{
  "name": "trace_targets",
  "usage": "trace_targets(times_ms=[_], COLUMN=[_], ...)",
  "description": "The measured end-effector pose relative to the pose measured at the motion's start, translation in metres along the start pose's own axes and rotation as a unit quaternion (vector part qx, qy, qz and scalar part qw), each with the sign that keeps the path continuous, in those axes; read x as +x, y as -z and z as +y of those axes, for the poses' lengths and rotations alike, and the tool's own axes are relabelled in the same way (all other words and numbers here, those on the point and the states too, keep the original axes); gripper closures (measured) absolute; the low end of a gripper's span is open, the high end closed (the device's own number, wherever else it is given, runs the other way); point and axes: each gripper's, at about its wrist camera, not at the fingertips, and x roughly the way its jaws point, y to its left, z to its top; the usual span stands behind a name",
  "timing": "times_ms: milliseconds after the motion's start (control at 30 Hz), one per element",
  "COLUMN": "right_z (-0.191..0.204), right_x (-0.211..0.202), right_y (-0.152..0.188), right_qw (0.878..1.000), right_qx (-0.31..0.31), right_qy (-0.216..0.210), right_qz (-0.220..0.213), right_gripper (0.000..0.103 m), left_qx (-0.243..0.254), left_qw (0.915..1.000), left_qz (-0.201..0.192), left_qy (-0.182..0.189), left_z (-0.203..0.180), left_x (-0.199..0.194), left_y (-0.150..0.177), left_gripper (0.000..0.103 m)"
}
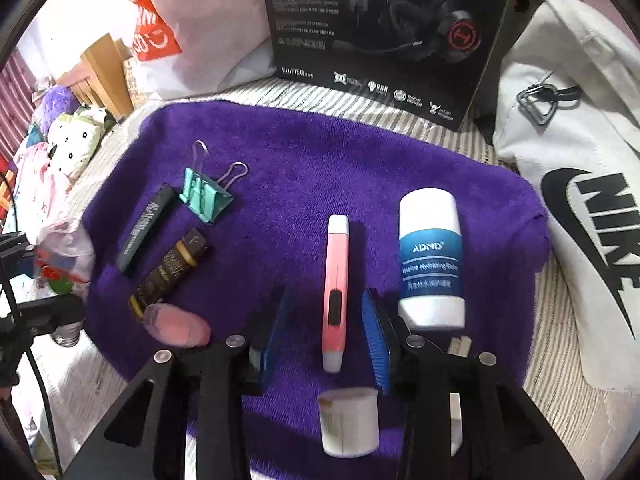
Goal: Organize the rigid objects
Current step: 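Lower the candy bottle onto the purple towel and open the left gripper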
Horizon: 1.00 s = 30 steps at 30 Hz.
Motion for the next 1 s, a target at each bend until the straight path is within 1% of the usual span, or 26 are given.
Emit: trace_targets(times_ms=[133, 233, 367, 433, 667, 767, 933, 1000], right_z=[-0.002, -0.005, -0.014, -0.02, -0.049, -0.064, -0.08, -0.084], right_x=[-0.022, -0.043, -0.07, -0.081, -0.107, -0.117, -0.126, -0.126], right_y=[0.006, 0.011, 0.029, 0.042, 0.087, 0.107, 0.136, 0.147], right_qw=[1.0, 0.999, 0.998, 0.998, 0.997, 0.995, 0.992, 0.99], right_qx=[0.002, 0.005, 0.017, 0.017, 0.042, 0.066, 0.1, 0.112], right_qy=[-0.009, -0.014, -0.02, -0.019, -0.015, -0.032, -0.039, -0.046], right_qz=[-0.017, -0.033, -0.052, -0.057, -0.063, -0.065, -0.07, -0.067], right_gripper=[0.065, 0.064, 0.06, 0.06, 0.06, 0.06, 0.06, 0.06], left_qx=[-0.001, -0.001, 0.005, 0.008, 0.023, 0.027, 0.029, 0.031], left_qw=[1.0, 1.0, 1.0, 1.0, 0.9996, 0.9994, 0.9988, 0.9982], left_qz=[0.002, 0.003, 0.003, 0.004, 0.014, 0.023, 0.04, 0.049], left_qy=[-0.008, -0.007, -0.005, 0.0, 0.003, 0.0, -0.003, -0.011], left_z=[-0.001, -0.004, -0.011, -0.015, -0.035, -0.044, -0.05, -0.052], left_x=[-0.002, -0.001, 0.004, 0.009, 0.038, 0.054, 0.081, 0.092], left_y=[-0.002, -0.007, -0.019, -0.027, -0.062, -0.074, -0.086, -0.089], left_gripper=[0.065, 0.065, 0.065, 0.065, 0.065, 0.065, 0.065, 0.065])
